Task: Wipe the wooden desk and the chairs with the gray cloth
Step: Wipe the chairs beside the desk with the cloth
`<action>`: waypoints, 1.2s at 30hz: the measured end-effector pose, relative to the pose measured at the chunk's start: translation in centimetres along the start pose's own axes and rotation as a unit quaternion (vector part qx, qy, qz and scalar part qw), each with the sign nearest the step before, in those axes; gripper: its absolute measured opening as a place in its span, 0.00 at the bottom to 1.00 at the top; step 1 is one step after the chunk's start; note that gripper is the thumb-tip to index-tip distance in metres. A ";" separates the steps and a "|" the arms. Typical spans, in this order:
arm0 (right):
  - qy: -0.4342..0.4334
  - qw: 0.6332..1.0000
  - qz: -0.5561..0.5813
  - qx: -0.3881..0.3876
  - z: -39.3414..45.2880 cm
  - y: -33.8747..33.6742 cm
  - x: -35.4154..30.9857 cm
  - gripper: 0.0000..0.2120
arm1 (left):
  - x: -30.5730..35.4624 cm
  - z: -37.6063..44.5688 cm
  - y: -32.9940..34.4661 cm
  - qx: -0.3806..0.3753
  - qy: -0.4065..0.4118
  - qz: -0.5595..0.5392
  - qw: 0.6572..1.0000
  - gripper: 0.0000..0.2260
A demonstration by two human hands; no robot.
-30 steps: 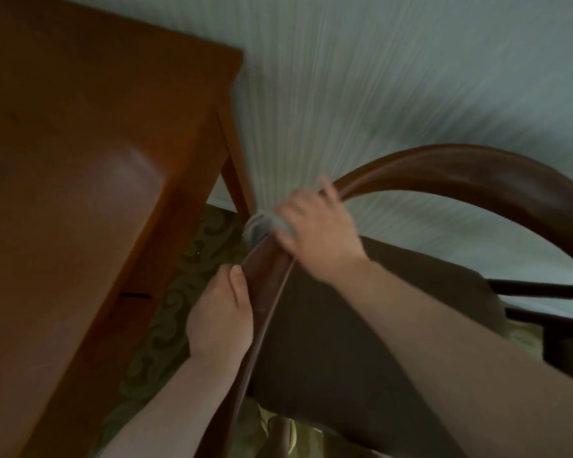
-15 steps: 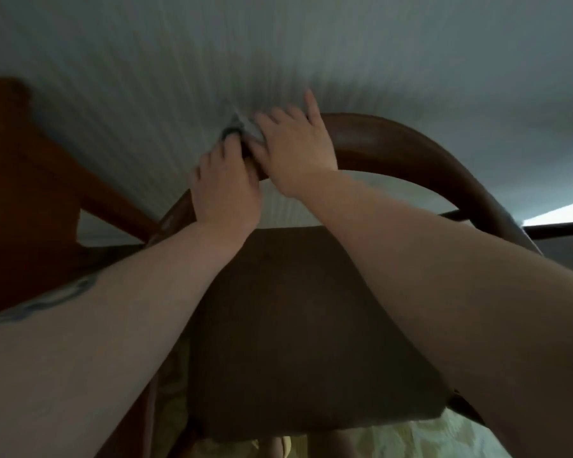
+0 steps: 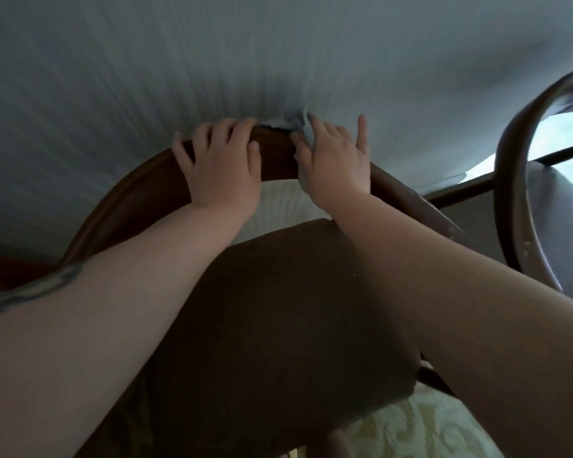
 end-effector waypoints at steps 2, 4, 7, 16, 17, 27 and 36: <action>0.053 0.998 -0.033 -0.005 -0.9 0.0 4.4 0.22 | 2.0 0.2 0.8 -0.011 0.023 0.012 1.000 0.18; 0.155 0.987 -0.024 0.032 -3.4 -0.2 7.9 0.24 | 3.6 0.3 1.5 -0.019 0.041 0.027 0.999 0.17; 0.224 0.973 0.005 0.054 -4.9 -0.3 7.6 0.24 | 6.6 0.6 2.7 -0.042 0.085 0.034 0.995 0.17; 0.203 0.978 -0.014 0.047 -9.7 -1.7 11.6 0.23 | 11.6 -0.1 5.6 -0.100 0.094 0.064 0.989 0.20; 0.234 0.971 -0.014 0.046 -10.8 -1.9 12.5 0.23 | 12.3 -0.5 5.9 -0.109 0.097 0.062 0.987 0.20; 0.136 0.990 -0.022 -0.014 -8.0 -0.4 11.5 0.23 | 15.1 -1.5 7.9 -0.123 0.051 0.076 0.988 0.20; 0.292 0.956 -0.003 0.014 -11.4 -0.2 12.8 0.28 | 17.1 -3.2 8.7 -0.109 0.105 0.044 0.988 0.18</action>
Point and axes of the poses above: each hand's wrist, its own z-axis towards the middle knuckle, its own y-axis out of the palm, x = y × z, the point moved 7 cm from there along z, towards the middle knuckle, and after that the axes turned 1 degree about -z, right-handed, at the moved point
